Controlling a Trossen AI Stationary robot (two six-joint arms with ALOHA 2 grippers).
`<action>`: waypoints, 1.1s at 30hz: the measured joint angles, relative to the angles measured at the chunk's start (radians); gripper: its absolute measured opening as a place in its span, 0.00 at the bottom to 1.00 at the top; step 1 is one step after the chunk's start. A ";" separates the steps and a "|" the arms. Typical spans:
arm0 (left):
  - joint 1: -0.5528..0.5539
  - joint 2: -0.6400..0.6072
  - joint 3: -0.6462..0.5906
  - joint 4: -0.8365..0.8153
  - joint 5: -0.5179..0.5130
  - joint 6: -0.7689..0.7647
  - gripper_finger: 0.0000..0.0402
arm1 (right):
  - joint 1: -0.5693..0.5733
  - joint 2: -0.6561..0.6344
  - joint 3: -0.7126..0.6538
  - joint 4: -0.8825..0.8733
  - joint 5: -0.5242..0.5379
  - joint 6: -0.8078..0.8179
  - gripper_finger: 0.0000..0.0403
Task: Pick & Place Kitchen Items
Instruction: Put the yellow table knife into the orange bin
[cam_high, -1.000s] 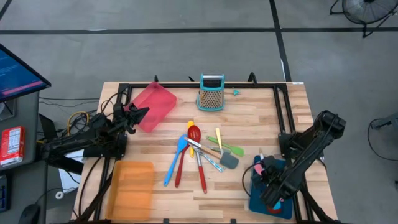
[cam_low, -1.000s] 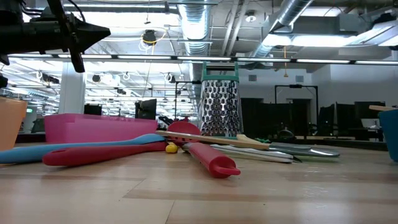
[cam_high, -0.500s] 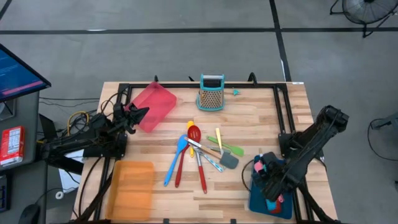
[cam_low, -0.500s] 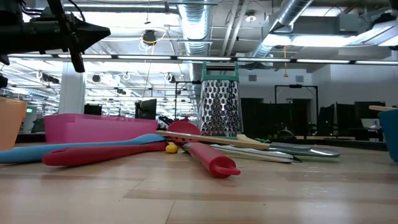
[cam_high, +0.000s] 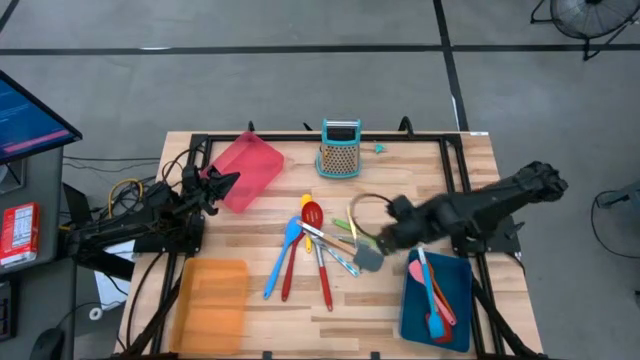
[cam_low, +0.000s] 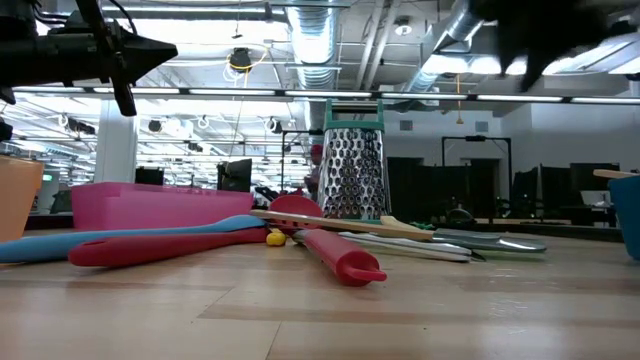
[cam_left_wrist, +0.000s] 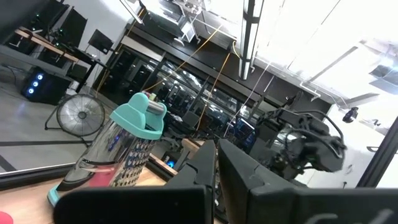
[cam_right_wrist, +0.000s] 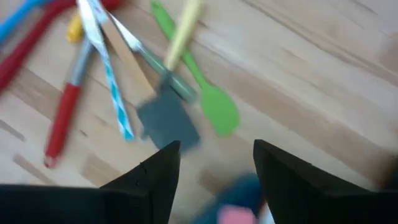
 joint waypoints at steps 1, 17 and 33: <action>0.000 0.000 0.000 0.000 0.000 0.000 0.01 | -0.032 0.017 0.000 0.040 -0.011 -0.042 0.48; 0.000 0.000 0.000 0.005 0.000 0.000 0.01 | -0.238 0.331 -0.001 0.371 -0.130 -0.171 0.64; 0.000 0.029 0.000 0.021 -0.002 0.000 0.01 | -0.286 0.350 0.000 0.416 -0.140 -0.101 0.65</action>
